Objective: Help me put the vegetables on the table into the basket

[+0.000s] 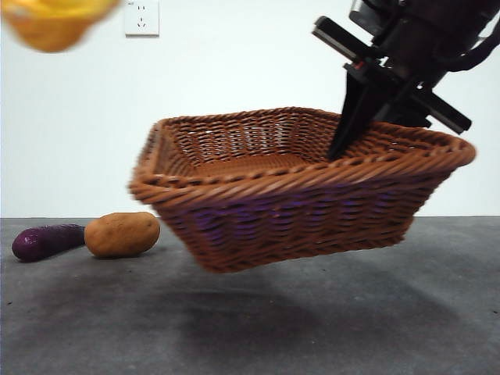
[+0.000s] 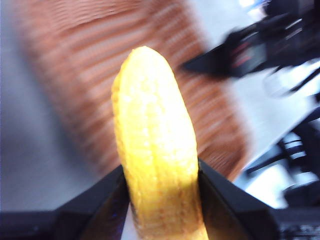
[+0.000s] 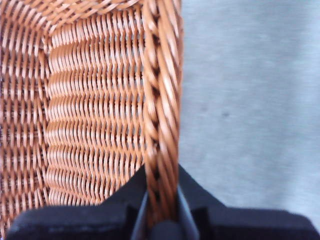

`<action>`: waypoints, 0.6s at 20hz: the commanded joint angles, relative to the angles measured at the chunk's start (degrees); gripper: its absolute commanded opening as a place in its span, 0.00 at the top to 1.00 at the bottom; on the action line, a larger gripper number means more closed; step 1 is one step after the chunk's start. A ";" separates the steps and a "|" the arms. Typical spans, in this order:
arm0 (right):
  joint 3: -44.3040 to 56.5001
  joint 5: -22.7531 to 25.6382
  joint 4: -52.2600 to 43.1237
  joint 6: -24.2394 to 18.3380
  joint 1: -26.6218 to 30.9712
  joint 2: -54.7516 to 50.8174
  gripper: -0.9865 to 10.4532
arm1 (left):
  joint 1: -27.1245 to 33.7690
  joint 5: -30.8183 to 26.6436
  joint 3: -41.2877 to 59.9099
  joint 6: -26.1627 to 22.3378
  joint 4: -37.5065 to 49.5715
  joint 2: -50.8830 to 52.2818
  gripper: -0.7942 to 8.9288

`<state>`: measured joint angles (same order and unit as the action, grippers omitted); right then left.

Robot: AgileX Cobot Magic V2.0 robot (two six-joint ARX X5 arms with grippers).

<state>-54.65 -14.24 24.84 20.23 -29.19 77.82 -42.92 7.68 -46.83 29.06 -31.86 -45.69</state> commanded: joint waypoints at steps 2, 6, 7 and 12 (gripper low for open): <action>0.61 1.25 -1.25 2.71 -2.08 0.07 0.92 | -4.33 0.20 -0.07 5.49 10.95 -8.92 0.93; 0.61 1.25 -1.22 2.71 -2.36 0.07 0.92 | -7.23 0.28 -0.07 9.14 19.87 -22.77 0.93; 0.61 1.25 -1.25 2.69 -2.36 0.07 0.92 | -7.78 0.26 -0.07 10.47 23.12 -25.03 0.93; 0.61 1.25 -1.31 2.64 -2.36 0.07 0.92 | -8.17 0.26 -0.09 14.91 27.34 -31.78 0.92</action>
<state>-54.26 -12.49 24.49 21.91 -31.48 77.82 -50.94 8.08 -47.27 43.29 -4.99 -77.47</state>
